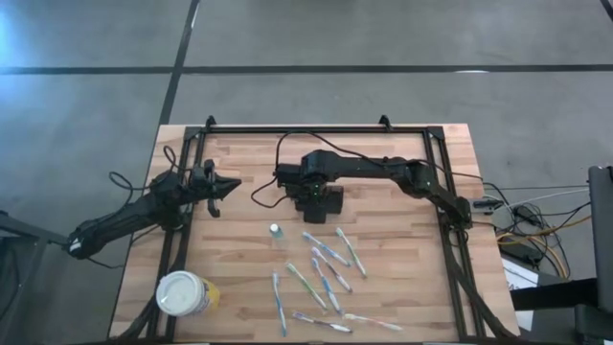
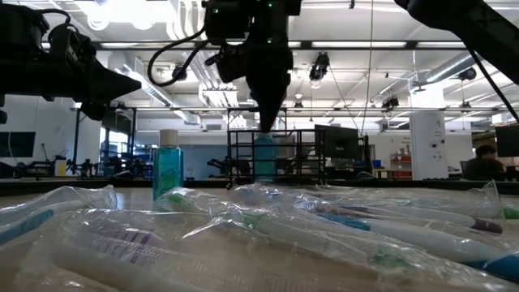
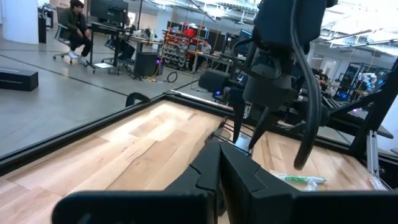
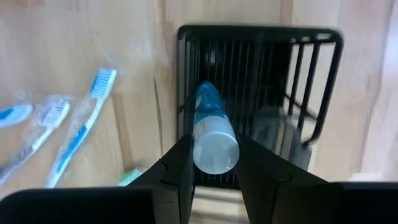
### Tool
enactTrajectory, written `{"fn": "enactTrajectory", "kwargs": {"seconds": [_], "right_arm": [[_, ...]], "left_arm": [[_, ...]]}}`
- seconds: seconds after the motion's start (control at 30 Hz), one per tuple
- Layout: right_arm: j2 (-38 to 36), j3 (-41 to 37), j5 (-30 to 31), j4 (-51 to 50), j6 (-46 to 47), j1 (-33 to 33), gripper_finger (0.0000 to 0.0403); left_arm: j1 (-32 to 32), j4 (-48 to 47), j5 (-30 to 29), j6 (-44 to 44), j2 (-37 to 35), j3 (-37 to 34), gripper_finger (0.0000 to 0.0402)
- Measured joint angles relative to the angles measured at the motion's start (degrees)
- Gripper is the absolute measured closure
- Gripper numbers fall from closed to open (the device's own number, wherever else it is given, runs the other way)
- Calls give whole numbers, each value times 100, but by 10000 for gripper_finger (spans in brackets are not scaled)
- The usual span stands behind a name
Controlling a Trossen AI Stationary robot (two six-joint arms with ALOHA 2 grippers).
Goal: Pick & Place toothbrushing station
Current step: Put the bottom mouthwash into the wire organizer
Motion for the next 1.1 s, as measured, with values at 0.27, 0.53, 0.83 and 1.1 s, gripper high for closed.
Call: {"fn": "enactTrajectory", "kwargs": {"seconds": [0.27,0.53,0.83,1.1], "right_arm": [[-2,0,287,-32,10,-8,312],[-9,-67,445,-36,45,-6,312],[-14,-250,453,100,28,-6,312],[14,-257,455,155,-59,-6,312]], "left_arm": [[0,0,0,0,27,0,388],[-1,0,0,13,53,0,388],[-1,0,0,23,55,0,388],[-1,-2,-1,92,55,0,388]]}}
